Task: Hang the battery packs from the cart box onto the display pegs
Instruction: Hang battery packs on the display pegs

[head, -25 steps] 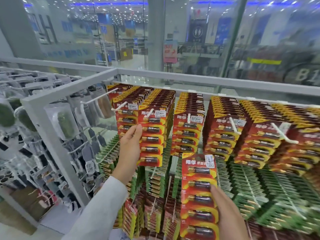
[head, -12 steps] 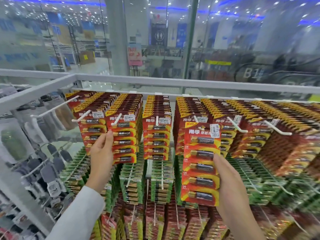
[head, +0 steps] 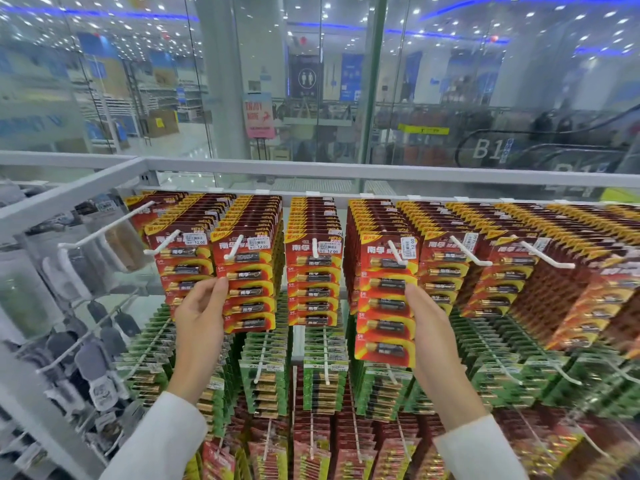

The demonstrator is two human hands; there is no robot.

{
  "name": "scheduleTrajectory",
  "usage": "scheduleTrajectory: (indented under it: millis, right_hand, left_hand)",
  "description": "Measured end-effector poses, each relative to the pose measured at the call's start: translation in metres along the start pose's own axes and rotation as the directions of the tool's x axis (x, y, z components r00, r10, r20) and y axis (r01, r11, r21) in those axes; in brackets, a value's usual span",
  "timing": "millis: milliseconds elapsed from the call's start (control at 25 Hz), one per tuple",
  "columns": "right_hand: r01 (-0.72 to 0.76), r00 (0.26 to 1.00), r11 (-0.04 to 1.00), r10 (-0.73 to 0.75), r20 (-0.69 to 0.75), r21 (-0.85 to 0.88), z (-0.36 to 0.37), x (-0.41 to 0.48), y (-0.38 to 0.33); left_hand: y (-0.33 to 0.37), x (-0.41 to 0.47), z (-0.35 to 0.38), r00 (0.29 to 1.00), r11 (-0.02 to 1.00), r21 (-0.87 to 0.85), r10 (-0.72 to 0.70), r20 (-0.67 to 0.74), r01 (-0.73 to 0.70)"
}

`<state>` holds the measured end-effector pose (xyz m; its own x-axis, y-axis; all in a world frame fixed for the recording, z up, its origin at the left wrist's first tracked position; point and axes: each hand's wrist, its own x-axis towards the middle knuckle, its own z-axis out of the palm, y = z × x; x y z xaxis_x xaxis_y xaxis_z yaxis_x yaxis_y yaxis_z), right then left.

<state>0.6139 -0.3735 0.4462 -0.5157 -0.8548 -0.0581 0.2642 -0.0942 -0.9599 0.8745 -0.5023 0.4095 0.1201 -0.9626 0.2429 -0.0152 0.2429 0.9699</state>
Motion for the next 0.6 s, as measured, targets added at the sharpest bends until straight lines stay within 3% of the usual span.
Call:
scheduleTrajectory:
  millis: [240, 360, 480, 600]
  right_hand:
    - [0.068, 0.996, 0.991, -0.074, -0.048, -0.112, 0.002, 0.021, 0.007]
    - [0.105, 0.98, 0.967, -0.14, -0.143, -0.233, -0.012, 0.022, 0.024]
    - [0.132, 0.948, 0.928, -0.221, -0.229, -0.349, -0.024, -0.005, 0.036]
    - [0.088, 0.938, 0.922, -0.205, -0.281, -0.378, -0.041, -0.045, 0.055]
  left_hand:
    - [-0.003, -0.003, -0.013, 1.0, 1.0, -0.016, -0.015, 0.014, 0.015]
    - [-0.012, -0.021, -0.032, 0.999, 0.997, -0.052, -0.054, -0.001, 0.054]
    - [-0.029, -0.047, -0.047, 0.989, 0.985, -0.087, -0.149, -0.004, 0.148]
    - [-0.049, -0.077, -0.046, 0.968, 0.961, -0.124, -0.241, 0.063, 0.248]
